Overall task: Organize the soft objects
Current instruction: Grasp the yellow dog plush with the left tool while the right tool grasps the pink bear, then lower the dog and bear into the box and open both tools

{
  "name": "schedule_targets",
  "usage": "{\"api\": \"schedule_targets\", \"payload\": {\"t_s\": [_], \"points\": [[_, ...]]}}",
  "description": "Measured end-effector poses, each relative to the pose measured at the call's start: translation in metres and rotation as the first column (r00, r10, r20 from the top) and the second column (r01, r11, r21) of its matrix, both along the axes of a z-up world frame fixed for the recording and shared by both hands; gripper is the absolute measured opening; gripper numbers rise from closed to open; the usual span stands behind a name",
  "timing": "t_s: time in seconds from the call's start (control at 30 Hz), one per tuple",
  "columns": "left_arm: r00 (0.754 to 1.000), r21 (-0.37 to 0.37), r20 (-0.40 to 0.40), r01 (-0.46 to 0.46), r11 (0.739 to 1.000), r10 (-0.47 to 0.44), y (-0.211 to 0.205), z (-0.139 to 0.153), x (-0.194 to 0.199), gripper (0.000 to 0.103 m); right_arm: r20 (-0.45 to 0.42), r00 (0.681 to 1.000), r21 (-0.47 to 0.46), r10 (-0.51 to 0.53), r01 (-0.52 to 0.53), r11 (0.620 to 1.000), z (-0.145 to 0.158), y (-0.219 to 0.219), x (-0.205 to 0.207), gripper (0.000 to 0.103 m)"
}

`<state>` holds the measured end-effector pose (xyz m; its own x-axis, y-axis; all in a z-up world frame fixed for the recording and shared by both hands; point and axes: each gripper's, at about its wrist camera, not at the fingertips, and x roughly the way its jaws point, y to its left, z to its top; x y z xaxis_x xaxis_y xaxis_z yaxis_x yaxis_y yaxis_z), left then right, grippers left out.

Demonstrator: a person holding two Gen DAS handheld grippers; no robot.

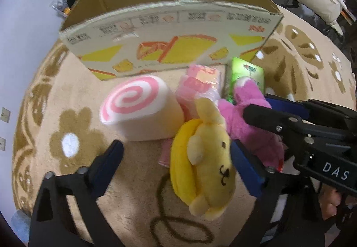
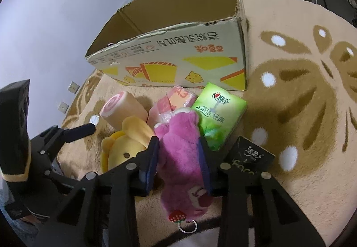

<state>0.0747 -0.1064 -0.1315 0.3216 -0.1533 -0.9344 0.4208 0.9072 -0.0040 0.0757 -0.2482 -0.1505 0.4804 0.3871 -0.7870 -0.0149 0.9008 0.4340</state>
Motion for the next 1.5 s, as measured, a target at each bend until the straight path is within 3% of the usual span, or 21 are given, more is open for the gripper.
{"api": "schedule_targets", "payload": {"t_s": [0.07,0.2,0.33,0.47,0.7,0.9,1.1,1.33,1.5], "points": [[0.999,-0.042,-0.031,0.004,0.999,-0.005,-0.001,-0.001,-0.001,0.078,0.005,1.000,-0.005,-0.001,0.001,1.000,0.001,0.001,-0.001,0.033],[0.998,-0.090,-0.062,0.025,0.996,-0.030,-0.005,0.001,-0.004,0.044,0.021,1.000,-0.023,0.002,-0.001,1.000,0.005,0.003,-0.002,0.032],[1.000,-0.090,-0.024,0.010,0.996,-0.013,-0.003,0.012,-0.012,0.038,0.051,0.999,-0.038,-0.007,0.009,0.999,0.013,0.003,-0.006,0.031],[1.000,-0.088,0.027,-0.006,0.996,0.008,0.002,0.024,-0.018,0.036,0.100,0.995,-0.036,-0.024,0.028,0.999,0.025,0.000,-0.012,0.030],[0.976,-0.069,0.210,-0.043,0.997,0.056,0.021,0.064,-0.026,0.036,0.194,0.978,-0.028,-0.070,0.077,0.997,0.052,-0.008,-0.025,0.030],[0.934,-0.079,0.343,-0.074,0.994,0.097,0.037,0.100,-0.023,0.036,0.281,0.955,-0.030,-0.095,0.107,0.994,0.084,-0.017,-0.036,0.030],[0.903,-0.105,0.410,-0.093,0.990,0.128,0.047,0.128,-0.007,0.036,0.352,0.930,-0.039,-0.101,0.123,0.992,0.111,-0.019,-0.032,0.030],[0.846,-0.091,0.514,-0.110,0.990,0.141,0.047,0.159,0.021,0.036,0.399,0.913,-0.057,-0.091,0.124,0.991,0.130,-0.022,-0.014,0.030],[0.826,-0.087,0.546,-0.111,0.990,0.141,0.044,0.171,0.042,0.036,0.428,0.900,-0.073,-0.080,0.123,0.990,0.141,-0.024,0.003,0.030]]}}
